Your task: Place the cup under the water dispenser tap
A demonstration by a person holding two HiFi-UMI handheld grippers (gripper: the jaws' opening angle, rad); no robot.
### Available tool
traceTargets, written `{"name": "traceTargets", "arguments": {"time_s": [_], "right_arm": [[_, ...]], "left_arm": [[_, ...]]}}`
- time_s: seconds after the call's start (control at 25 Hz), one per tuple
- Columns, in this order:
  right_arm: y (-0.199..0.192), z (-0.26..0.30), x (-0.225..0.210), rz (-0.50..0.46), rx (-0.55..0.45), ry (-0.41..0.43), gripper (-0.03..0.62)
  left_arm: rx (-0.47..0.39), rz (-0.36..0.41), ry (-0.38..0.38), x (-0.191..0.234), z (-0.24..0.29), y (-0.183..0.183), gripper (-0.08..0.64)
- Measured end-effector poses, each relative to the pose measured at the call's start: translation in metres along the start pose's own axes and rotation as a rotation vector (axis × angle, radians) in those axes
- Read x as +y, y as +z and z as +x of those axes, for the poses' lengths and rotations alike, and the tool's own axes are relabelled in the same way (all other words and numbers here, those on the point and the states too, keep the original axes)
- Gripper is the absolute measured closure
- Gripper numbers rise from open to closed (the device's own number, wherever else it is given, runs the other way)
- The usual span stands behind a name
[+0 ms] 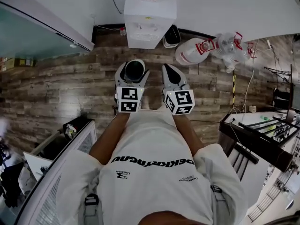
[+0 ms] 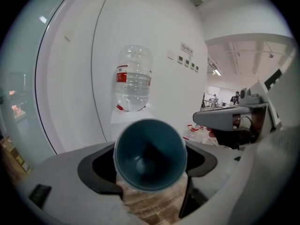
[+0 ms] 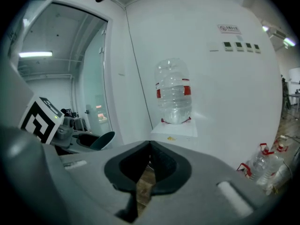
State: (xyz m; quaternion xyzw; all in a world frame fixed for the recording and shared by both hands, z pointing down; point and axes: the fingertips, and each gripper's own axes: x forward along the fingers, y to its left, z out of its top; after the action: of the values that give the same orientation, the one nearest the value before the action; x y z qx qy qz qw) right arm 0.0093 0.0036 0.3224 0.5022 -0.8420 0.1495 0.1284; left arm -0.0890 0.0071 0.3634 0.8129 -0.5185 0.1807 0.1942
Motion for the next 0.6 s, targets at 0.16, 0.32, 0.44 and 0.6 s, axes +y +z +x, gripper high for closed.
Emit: {"name": "traceTargets", "arguments": {"time_s": [0.16, 0.32, 0.44, 0.6], "right_arm": [[0.003, 0.026, 0.005, -0.001, 0.003, -0.039, 0.594], [0.001, 0.043, 0.002, 0.009, 0.017, -0.054, 0.594], [-0.003, 0.056, -0.007, 0.028, 0.028, -0.054, 0.594], [-0.004, 0.068, -0.024, 0.017, 0.048, -0.044, 0.594]], "left_arm": [[-0.013, 0.029, -0.033, 0.022, 0.014, 0.003, 0.183], [-0.004, 0.042, -0.054, 0.031, 0.030, 0.000, 0.182], [0.009, 0.039, -0.052, 0.036, 0.044, -0.004, 0.181], [0.035, 0.032, -0.038, 0.038, 0.065, -0.010, 0.181]]}}
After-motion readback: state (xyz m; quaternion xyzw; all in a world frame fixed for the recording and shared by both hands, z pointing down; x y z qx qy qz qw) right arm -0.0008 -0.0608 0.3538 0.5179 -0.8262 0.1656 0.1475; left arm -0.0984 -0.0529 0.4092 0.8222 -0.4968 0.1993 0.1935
